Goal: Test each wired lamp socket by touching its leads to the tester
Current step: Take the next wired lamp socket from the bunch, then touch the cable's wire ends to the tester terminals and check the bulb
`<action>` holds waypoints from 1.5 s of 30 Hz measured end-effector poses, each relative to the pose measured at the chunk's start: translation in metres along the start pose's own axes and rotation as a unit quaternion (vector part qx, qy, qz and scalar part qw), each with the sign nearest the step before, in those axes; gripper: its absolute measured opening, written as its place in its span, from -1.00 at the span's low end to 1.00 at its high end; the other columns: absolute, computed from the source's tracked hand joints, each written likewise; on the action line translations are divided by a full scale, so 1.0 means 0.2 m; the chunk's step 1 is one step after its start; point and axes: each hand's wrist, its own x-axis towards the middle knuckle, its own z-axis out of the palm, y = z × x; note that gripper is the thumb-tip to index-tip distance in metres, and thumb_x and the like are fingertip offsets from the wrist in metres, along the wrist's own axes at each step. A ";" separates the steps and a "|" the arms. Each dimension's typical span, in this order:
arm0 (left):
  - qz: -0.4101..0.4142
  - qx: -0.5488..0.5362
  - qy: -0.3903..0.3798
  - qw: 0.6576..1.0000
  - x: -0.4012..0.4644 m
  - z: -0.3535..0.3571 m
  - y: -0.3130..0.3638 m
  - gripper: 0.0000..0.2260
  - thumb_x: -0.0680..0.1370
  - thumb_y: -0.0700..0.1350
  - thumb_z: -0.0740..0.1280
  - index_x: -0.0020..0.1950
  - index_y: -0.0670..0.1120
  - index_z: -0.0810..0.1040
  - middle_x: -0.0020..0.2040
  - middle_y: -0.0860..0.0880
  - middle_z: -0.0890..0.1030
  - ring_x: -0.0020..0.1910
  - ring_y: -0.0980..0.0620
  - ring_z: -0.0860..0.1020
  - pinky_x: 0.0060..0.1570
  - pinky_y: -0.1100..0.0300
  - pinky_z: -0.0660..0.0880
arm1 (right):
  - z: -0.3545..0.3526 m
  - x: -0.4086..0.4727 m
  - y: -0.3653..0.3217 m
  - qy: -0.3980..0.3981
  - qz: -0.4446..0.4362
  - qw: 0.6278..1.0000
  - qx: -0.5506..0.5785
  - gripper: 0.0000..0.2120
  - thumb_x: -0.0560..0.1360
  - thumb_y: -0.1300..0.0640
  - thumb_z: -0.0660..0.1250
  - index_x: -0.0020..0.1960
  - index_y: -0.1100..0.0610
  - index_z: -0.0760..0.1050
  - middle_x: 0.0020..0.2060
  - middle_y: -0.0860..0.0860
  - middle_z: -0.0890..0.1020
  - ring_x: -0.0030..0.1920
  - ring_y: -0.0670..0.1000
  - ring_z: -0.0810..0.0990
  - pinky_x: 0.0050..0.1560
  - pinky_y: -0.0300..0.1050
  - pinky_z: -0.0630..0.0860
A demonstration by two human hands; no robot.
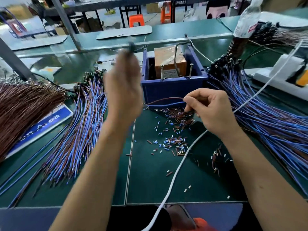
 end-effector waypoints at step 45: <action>-0.115 -0.056 -0.288 0.949 -0.31 0.19 -0.09 -0.88 0.58 -0.20 0.42 -0.16 -0.14 0.59 -0.32 0.03 0.57 -0.31 0.15 0.48 -0.26 0.14 0.45 | 0.07 -0.03 0.06 -0.036 0.040 0.998 0.025 -0.83 0.62 0.14 0.42 -0.14 0.01 0.65 -0.35 0.00 0.68 -0.45 -0.12 0.49 -0.35 -0.24 0.46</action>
